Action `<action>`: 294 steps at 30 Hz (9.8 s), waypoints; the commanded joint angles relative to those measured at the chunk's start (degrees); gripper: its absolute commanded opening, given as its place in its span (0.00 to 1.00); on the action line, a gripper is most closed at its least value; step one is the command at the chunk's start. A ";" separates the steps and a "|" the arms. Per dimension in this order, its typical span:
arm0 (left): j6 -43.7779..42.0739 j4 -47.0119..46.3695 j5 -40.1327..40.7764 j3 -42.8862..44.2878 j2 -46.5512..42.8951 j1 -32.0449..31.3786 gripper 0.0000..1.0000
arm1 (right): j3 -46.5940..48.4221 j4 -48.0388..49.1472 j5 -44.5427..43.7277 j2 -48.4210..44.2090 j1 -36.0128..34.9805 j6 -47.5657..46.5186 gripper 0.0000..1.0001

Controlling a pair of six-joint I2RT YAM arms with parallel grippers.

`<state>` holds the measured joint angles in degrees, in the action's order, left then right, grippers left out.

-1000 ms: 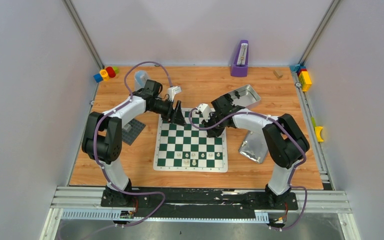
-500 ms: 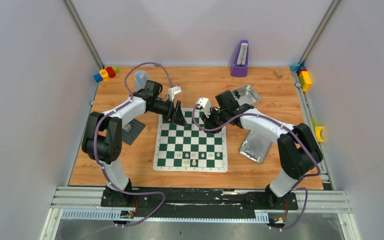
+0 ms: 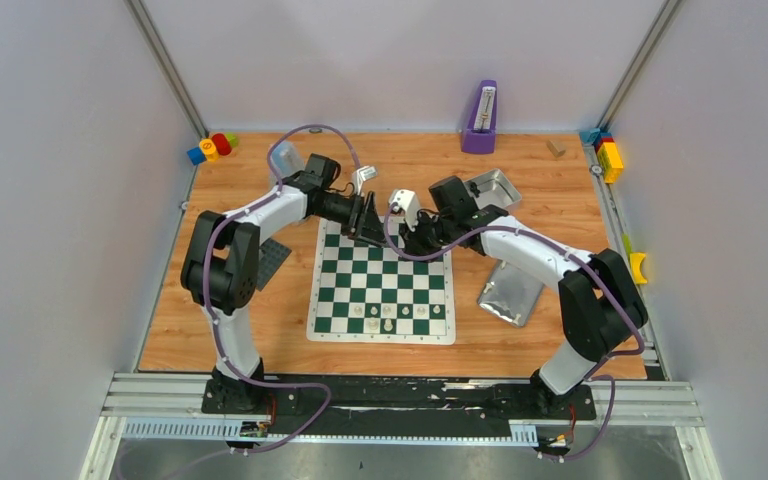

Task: Set up the chess pieces on the board
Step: Pick up the chess piece from the chessboard, then place the chess piece on the chessboard, then pick up the chess piece from the storage box.

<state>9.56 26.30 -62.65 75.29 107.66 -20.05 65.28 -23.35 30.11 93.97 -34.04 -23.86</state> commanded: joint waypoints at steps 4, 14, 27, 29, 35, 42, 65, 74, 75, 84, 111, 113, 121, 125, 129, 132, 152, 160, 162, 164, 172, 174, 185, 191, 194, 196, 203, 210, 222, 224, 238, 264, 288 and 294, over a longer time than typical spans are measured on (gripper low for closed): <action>5.78 -2.67 -4.10 3.37 4.29 -2.40 0.66 | 2.75 3.05 1.52 -2.14 -0.62 1.96 0.00; 10.15 -6.09 -5.80 3.54 6.72 -3.45 0.59 | 1.98 4.26 1.27 -2.30 -0.93 2.65 0.00; 15.05 -11.17 -8.70 2.66 7.99 -3.41 0.40 | 1.35 5.40 0.65 -1.99 -1.05 3.72 0.00; 16.27 -12.54 -9.32 2.34 8.23 -3.41 0.38 | 1.43 5.44 0.54 -1.94 -1.18 3.86 0.00; 18.36 -14.89 -10.14 1.12 8.30 -3.66 0.33 | 1.56 6.20 -0.70 -1.96 -1.29 4.40 0.00; 18.29 -14.88 -10.21 0.62 8.04 -3.76 0.32 | 1.78 6.38 -1.86 -1.82 -1.27 4.78 0.00; 17.02 -13.38 -9.84 -0.19 7.26 -3.77 0.35 | 2.13 6.61 -5.15 -1.06 -1.24 5.25 0.00; 16.81 -13.32 -9.90 -0.31 6.73 -3.77 0.19 | 2.53 6.74 -6.21 -1.02 -1.24 5.42 0.16; 16.67 -13.24 -9.87 -0.29 6.58 -3.70 0.17 | 2.49 6.74 -6.08 -1.29 -1.23 5.35 0.21; 16.64 -14.39 -11.26 -0.83 3.70 -3.23 0.00 | 0.72 5.67 0.09 -6.92 0.99 3.95 0.37; 98.59 -112.92 -8.10 -13.23 -5.65 3.70 0.00 | 13.78 6.26 34.96 -11.80 11.88 17.31 0.41; 97.99 -111.64 -7.81 -13.70 -6.52 3.66 0.00 | 14.43 6.33 35.25 -11.23 11.57 17.47 0.41; 95.26 -107.68 -7.33 -15.08 -8.94 2.48 0.00 | 17.87 6.31 34.10 -8.26 9.73 17.42 0.41; 94.27 -106.56 -7.33 -15.47 -9.63 2.30 0.00 | 19.53 6.22 34.56 -7.16 8.99 17.68 0.41; 94.30 -106.62 -7.28 -15.43 -9.66 2.30 0.00 | 19.97 5.88 34.46 -6.85 7.84 17.55 0.39; 94.32 -106.71 -7.22 -15.43 -9.66 2.30 0.00 | 19.99 5.74 34.32 -6.57 7.51 17.48 0.35; 93.02 -105.91 -7.42 -16.05 -9.31 2.04 0.00 | 22.01 5.07 32.74 -4.98 6.85 16.94 0.24; 92.05 -104.95 -7.67 -16.28 -9.32 1.86 0.00 | 22.27 4.77 33.07 -4.84 6.75 16.61 0.10; 91.78 -104.68 -7.75 -16.31 -9.24 1.86 0.00 | 22.23 4.73 33.17 -4.93 6.79 16.52 0.05; 91.31 -104.23 -7.82 -16.38 -9.22 1.86 0.00 | 21.91 4.70 33.29 -5.15 6.73 16.40 0.00; 88.96 -102.10 -8.46 -16.07 -9.75 1.86 0.27 | 19.67 4.25 33.31 -7.22 6.74 14.97 0.00; 87.95 -100.68 -8.57 -16.01 -9.94 1.86 0.34 | 18.87 3.88 33.41 -8.13 6.83 14.60 0.00; 82.52 -97.80 -9.31 -15.25 -10.60 4.27 0.59 | 11.61 -2.31 30.08 -14.27 6.84 6.83 0.00; 63.41 -73.79 -10.73 -15.84 -16.57 7.78 0.62 | 4.78 -11.93 17.87 -17.23 4.19 -3.70 0.00; 35.97 -45.61 -9.03 -11.84 -21.41 9.37 0.66 | 1.18 -15.31 8.34 -18.09 -0.20 -8.94 0.00; 13.31 -17.89 -3.40 -5.38 -23.14 9.80 0.71 | -0.36 -17.02 3.47 -17.59 -2.86 -10.67 0.00; -6.97 9.67 14.72 -0.84 -29.89 10.96 0.82 | 0.41 -23.74 -9.49 -12.48 -12.10 -14.94 0.00; -14.53 16.52 27.88 -1.36 -37.72 11.00 0.96 | -0.23 -26.40 -20.08 -4.78 -20.72 -15.82 0.00; -18.70 18.99 34.64 -4.31 -44.54 11.00 1.00 | 1.00 -30.70 -25.33 2.73 -24.58 -16.48 0.00; -18.63 18.70 34.50 -4.77 -44.86 11.00 1.00 | 1.29 -31.26 -26.41 3.59 -24.67 -16.55 0.00; -18.59 18.00 33.84 -5.49 -45.04 11.00 1.00 | 3.99 -31.66 -26.67 6.18 -25.02 -16.65 0.00; -19.34 17.09 33.77 -6.45 -46.62 10.99 1.00 | 5.33 -31.74 -26.28 7.33 -25.46 -16.41 0.39; -18.65 16.67 32.31 -6.85 -46.69 11.00 1.00 | -3.41 -22.67 -10.10 -15.88 33.06 -4.54 0.41; -19.15 16.32 30.69 -8.01 -47.82 11.00 1.00 | -7.43 -19.12 -13.57 -13.07 40.66 -7.76 0.39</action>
<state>-8.88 44.25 -29.82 67.68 61.69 -9.32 59.29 -46.85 18.06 79.20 5.26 -30.28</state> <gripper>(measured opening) 0.998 0.402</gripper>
